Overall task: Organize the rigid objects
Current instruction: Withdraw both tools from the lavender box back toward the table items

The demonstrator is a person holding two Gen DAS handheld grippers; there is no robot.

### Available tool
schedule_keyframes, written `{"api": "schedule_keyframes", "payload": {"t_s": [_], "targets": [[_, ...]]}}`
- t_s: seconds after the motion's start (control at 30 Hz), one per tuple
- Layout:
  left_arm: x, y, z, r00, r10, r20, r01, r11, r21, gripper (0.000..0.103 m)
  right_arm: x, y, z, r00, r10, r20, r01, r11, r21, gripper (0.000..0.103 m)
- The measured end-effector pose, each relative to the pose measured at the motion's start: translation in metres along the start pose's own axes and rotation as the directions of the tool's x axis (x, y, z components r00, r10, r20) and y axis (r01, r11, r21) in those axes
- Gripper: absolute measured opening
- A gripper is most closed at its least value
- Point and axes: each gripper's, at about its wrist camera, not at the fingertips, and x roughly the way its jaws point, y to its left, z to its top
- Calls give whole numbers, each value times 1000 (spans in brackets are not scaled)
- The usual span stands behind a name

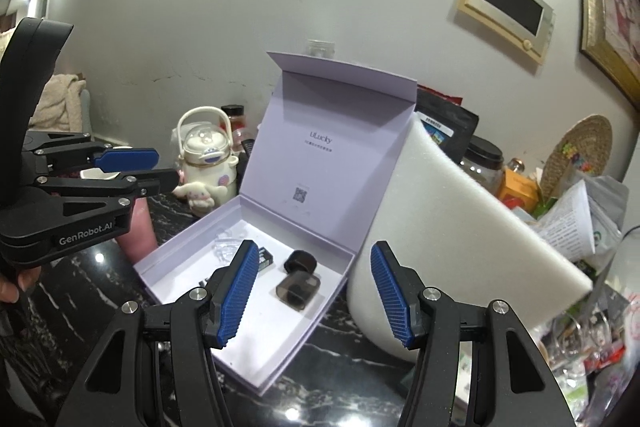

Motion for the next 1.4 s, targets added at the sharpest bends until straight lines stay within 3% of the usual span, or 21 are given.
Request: {"api": "schedule_keyframes", "payload": {"t_s": [0.1, 0.17, 0.23, 0.27, 0.33, 1.0, 1.4], "targets": [[-11, -2, -5, 1000, 2, 2, -2, 1000, -5, 29, -14, 1, -4, 1000, -2, 14, 2, 1000, 3, 64], [-18, -4, -9, 1000, 2, 3, -2, 1000, -6, 44, -22, 3, -7, 1000, -5, 22, 5, 1000, 2, 65], [-28, -5, -14, 1000, -3, 23, 3, 1000, -17, 94, -29, 5, -10, 1000, -5, 26, 5, 1000, 1, 68], [-35, -5, -17, 999, -2, 49, 3, 1000, -24, 102, -33, 6, -12, 1000, -4, 29, 4, 1000, 0, 69], [-49, -7, -24, 995, 20, 98, -17, 999, -27, 103, -39, 8, -16, 1000, -6, 29, 6, 1000, -1, 69], [-104, -20, -83, 996, 14, 92, -13, 1000, -9, 103, -88, 35, -64, 1000, 1, 21, -2, 1000, 17, 81], [-103, -15, -118, 999, -31, 25, 32, 999, -41, 103, -90, 51, -96, 999, 41, -10, -41, 998, 46, 84]]}}
